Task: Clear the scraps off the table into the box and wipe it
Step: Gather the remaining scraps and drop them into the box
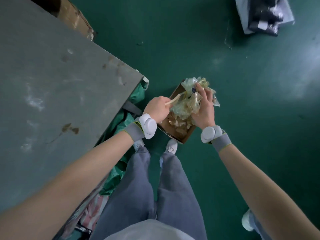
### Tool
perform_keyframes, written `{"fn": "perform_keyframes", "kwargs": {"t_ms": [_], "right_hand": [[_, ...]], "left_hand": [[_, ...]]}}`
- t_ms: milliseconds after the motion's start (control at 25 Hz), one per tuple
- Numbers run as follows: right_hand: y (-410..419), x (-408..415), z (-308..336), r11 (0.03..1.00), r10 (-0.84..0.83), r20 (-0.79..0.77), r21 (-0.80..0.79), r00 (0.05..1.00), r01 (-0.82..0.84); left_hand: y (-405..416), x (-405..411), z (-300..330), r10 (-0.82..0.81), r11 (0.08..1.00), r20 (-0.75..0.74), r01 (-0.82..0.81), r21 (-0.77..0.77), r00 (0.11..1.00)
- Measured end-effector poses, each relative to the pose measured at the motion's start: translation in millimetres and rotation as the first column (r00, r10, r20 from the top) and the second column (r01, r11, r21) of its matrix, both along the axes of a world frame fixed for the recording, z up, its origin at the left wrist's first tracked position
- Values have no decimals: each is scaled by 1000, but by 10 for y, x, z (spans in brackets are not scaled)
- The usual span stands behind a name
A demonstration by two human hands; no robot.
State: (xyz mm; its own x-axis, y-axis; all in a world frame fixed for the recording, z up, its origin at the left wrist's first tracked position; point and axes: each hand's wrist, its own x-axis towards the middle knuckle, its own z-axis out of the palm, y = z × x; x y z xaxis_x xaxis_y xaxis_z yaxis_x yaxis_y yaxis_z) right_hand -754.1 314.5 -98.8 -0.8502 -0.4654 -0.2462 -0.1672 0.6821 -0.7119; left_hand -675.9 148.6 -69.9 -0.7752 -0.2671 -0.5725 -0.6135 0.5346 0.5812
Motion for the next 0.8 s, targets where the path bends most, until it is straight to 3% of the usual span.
{"fn": "perform_keyframes", "kwargs": {"t_ms": [400,800], "right_hand": [[626,-95,-1390,987,-115,259,136,959,81],[632,-323,-2987,935,-353,509,157,785,318]], "left_hand": [[620,-234,-1544,-9,1000,242,9,2,970],[631,-447,-3030,8,999,386,13,-50,922]]}}
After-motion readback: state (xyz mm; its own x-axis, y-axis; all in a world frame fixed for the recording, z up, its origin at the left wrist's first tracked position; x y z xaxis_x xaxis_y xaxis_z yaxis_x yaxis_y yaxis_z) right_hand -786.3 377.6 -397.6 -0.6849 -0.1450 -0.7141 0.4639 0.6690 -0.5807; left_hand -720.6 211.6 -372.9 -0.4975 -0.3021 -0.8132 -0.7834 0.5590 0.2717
